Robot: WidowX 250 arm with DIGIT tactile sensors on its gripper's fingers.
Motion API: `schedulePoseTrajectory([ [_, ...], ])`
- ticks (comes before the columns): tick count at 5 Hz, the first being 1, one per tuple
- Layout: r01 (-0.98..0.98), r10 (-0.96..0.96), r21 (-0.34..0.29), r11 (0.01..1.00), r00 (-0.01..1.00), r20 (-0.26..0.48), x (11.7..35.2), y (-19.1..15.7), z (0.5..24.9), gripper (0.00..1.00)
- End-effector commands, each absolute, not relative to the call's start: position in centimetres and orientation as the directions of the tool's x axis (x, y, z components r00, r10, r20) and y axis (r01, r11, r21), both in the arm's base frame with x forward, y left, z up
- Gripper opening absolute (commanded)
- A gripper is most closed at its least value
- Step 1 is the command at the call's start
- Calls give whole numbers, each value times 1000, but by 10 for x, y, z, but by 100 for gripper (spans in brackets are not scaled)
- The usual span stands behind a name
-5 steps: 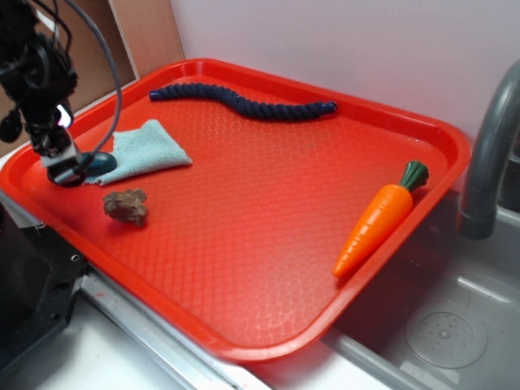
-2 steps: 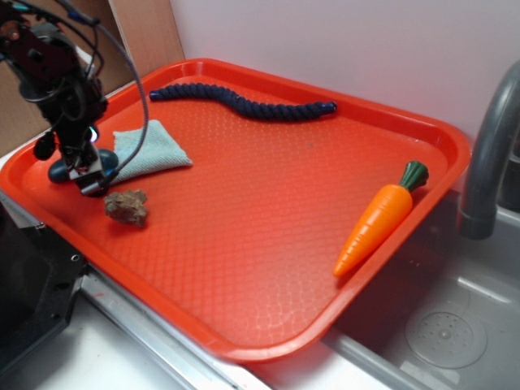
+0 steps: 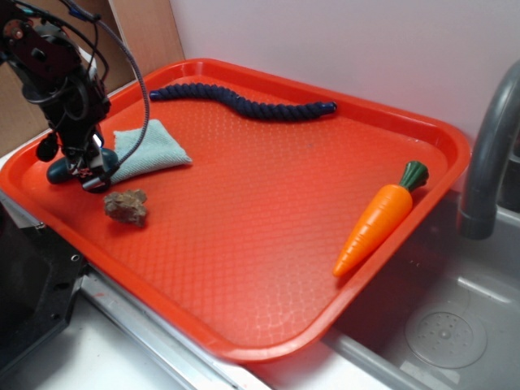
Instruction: Grab the plastic pickle.
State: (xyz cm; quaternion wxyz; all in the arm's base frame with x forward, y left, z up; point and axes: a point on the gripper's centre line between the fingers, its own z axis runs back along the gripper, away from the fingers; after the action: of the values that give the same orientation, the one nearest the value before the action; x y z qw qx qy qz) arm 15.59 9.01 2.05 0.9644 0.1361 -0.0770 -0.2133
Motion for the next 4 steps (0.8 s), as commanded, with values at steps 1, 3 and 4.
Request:
schedulePoseTrajectory([
  [1,245,-264,271,931,964,38,170,67,63,0],
  [3,-39,34,107,994,998,48,215,20,121,0],
  [4,-150,147,45,988,987,66,221,5,147,0],
])
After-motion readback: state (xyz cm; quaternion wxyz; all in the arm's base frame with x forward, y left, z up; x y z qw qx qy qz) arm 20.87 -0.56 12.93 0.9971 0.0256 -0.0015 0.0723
